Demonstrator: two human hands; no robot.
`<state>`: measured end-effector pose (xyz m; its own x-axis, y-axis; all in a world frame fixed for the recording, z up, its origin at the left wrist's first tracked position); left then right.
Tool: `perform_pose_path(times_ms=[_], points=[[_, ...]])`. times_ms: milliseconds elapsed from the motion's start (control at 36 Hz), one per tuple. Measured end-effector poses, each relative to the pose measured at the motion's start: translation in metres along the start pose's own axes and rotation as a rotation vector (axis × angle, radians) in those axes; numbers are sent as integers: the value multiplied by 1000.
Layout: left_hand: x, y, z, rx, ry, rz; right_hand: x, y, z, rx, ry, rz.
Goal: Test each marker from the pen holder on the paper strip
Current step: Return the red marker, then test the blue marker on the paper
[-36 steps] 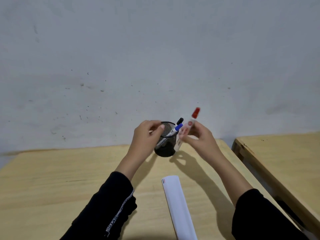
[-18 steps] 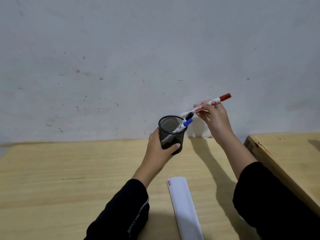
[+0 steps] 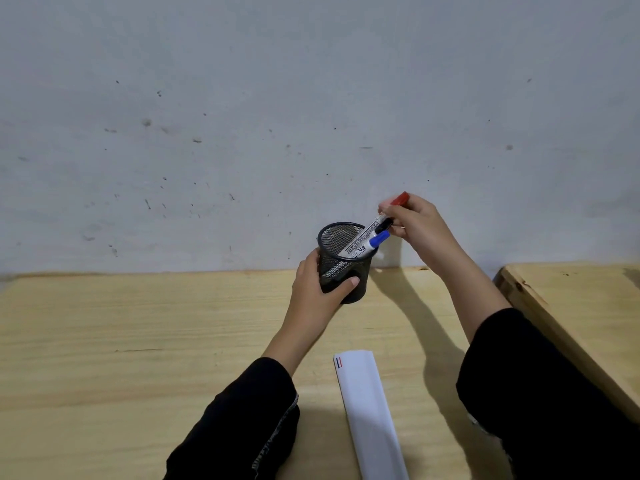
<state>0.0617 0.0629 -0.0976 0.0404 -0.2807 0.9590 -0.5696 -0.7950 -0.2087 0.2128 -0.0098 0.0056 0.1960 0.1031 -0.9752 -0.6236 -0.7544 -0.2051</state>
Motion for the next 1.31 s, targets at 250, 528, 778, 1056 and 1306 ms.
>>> perform_pose_path(times_ms=[250,528,778,1056,1306], points=[[-1,1,-1,-8,44,13,3,7,5,45,-81,88],[0,4,-1,-2,32,16,4,10,5,37,53,62],[-2,5,-1,8,19,-3,3,22,-2,230,8,-54],[-1,5,-2,20,29,18,28,68,22,429,67,-163],[0,5,-3,10,70,35,33,44,29,389,288,-139]])
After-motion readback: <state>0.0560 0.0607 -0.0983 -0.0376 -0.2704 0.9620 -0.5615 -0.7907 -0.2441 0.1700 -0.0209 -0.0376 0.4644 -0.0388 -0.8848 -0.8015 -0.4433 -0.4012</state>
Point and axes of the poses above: each hand's wrist, its own y-axis away from the middle knuckle, its own z-axis out of the palm, x = y × z, the point moved 4 cm from there along -y, towards the middle knuckle, and after that the axes turned 1 degree about -z, right-handed, at the moved point
